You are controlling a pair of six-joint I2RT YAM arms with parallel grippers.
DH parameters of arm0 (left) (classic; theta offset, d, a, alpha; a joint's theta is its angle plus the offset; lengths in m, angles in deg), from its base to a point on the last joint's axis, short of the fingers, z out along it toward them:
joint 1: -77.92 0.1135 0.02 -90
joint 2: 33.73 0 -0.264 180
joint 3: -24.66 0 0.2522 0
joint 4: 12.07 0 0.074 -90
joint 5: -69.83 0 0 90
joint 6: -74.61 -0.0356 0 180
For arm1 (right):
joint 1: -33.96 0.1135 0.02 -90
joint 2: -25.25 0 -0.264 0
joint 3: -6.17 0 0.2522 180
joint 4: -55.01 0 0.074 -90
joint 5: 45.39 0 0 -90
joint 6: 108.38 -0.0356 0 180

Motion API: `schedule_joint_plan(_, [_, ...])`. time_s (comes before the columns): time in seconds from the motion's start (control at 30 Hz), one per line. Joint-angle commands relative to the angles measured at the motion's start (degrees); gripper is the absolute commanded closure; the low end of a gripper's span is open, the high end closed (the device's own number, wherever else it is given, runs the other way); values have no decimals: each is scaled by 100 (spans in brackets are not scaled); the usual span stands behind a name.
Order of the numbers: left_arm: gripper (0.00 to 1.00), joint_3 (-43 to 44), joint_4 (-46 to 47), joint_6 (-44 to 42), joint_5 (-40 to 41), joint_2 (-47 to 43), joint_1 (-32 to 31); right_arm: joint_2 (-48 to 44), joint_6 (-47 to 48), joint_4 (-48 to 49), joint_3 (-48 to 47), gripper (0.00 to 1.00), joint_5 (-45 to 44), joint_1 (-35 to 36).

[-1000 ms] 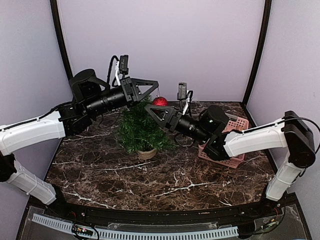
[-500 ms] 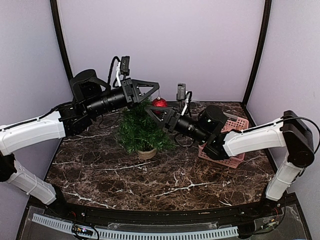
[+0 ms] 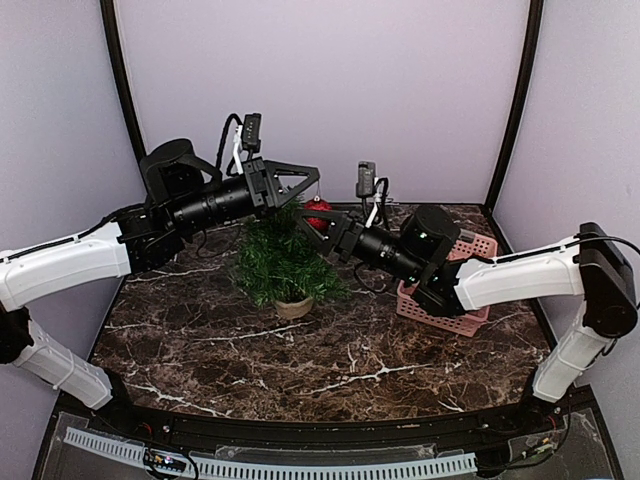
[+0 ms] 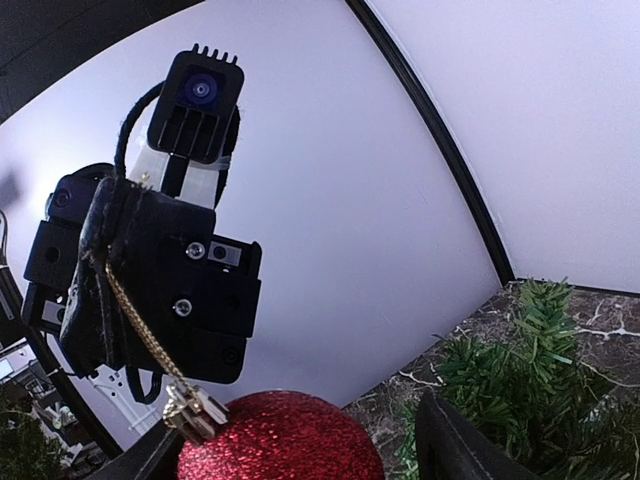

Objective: Decorate the small christmas tree
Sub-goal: Pass from the left arm to the right

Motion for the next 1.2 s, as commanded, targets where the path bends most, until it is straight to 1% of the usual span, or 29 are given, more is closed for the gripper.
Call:
schedule_joint_plan(0.0, [100,164,33,-8,-90,-175,-32,-163,209,-29,-175,32,-48,-9])
schedule_joint_plan(0.17, [100,192,-123,-154,8,-220,-32,-223,242,-66,-148,43,-15,8])
schedule_joint_plan(0.3, [100,176,-411,-449,205,-323,-38,-391,301,-309,-81,46,-36,40])
schedule_joint_plan(0.4, [100,102,-515,-722,275,-361,-38,-494,305,-786,-138,46,-70,67])
schedule_joint_plan(0.53, [100,-22,-609,-882,301,-370,-32,-536,237,-1364,-148,47,-5,119])
schedule_joint_plan(0.6, [100,-116,-577,-875,305,-380,-32,-544,199,-1607,-121,50,-7,152])
schedule_joint_plan(0.7, [100,-246,-509,-862,278,-371,-31,-545,95,-1712,5,59,5,185])
schedule_joint_plan(0.93, [100,-491,-679,-1146,90,-422,-25,-507,-23,-2085,-22,59,134,208])
schedule_joint_plan(1.17, [100,-772,-934,-1525,342,-593,-27,-376,-169,-2490,-196,59,223,199])
